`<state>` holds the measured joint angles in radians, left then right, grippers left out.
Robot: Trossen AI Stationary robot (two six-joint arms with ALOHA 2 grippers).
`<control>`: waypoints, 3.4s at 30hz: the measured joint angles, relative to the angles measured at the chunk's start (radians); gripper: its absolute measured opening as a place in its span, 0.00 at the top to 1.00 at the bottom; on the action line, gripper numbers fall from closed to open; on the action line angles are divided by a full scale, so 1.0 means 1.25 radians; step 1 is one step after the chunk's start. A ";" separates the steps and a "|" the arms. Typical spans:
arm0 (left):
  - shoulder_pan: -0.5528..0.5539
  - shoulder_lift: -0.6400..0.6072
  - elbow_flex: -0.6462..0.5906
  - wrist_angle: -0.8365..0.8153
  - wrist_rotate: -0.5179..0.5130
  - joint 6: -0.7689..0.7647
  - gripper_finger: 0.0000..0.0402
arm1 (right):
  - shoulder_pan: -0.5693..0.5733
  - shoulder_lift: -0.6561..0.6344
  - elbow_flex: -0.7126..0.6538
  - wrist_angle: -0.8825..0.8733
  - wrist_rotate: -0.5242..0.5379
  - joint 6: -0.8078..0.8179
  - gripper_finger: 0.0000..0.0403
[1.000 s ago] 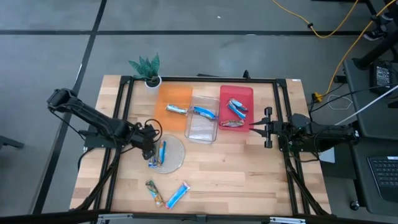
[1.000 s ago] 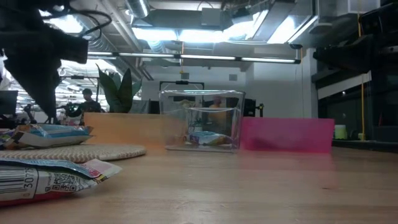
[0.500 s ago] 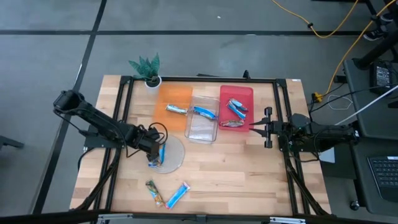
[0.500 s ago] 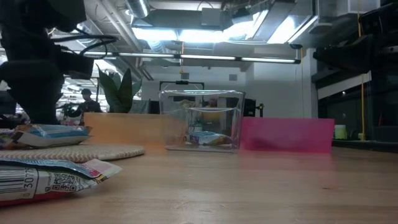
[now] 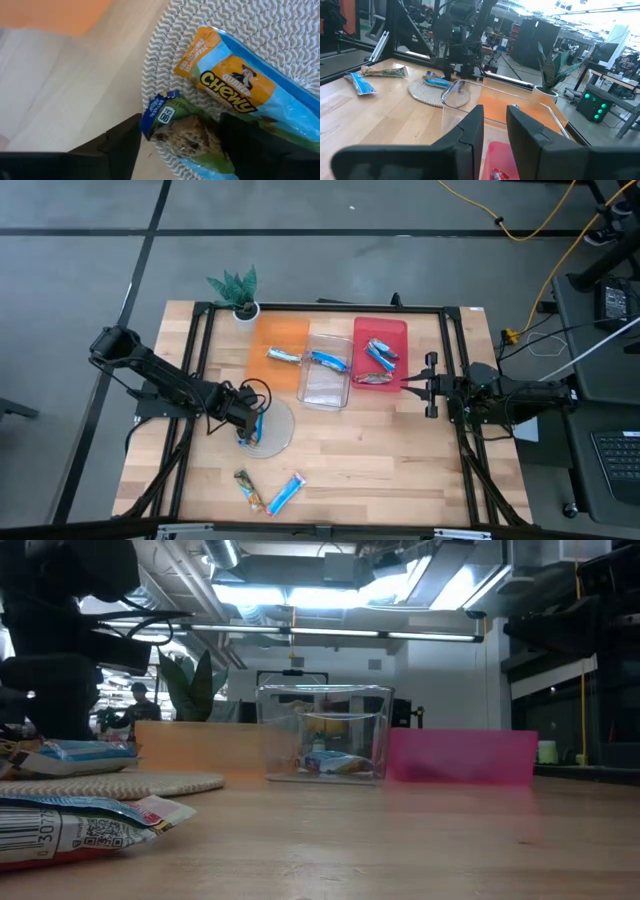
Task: Pick and place Granola Bars by type
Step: Put the blue granola bar into the transparent bin
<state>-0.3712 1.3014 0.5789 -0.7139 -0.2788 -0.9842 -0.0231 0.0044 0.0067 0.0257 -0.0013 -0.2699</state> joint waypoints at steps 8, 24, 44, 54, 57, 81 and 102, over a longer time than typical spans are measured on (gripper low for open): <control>0.000 0.000 0.004 0.000 -0.008 0.001 0.62 | 0.000 0.000 0.000 0.000 0.000 0.000 0.78; 0.000 -0.001 0.099 -0.051 -0.002 0.059 0.84 | 0.000 0.000 0.000 0.000 0.000 0.000 0.78; 0.000 -0.032 0.268 -0.247 -0.035 0.101 0.85 | 0.000 0.000 0.000 0.000 0.000 0.000 0.78; 0.000 -0.065 0.394 -0.246 -0.060 0.178 0.85 | 0.000 0.000 0.000 0.000 0.000 0.000 0.78; 0.000 -0.065 0.432 -0.243 -0.065 0.207 0.85 | 0.000 0.000 0.000 0.000 0.000 0.000 0.78; 0.221 0.001 0.534 -0.187 0.002 0.437 0.85 | 0.000 0.000 0.000 0.000 0.000 0.000 0.78; 0.420 0.135 0.720 -0.003 0.181 0.619 0.85 | 0.000 0.000 0.000 0.000 0.000 0.000 0.78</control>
<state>0.1544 1.4708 1.4785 -0.7175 -0.0521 -0.2102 -0.0232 0.0044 0.0066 0.0261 -0.0013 -0.2699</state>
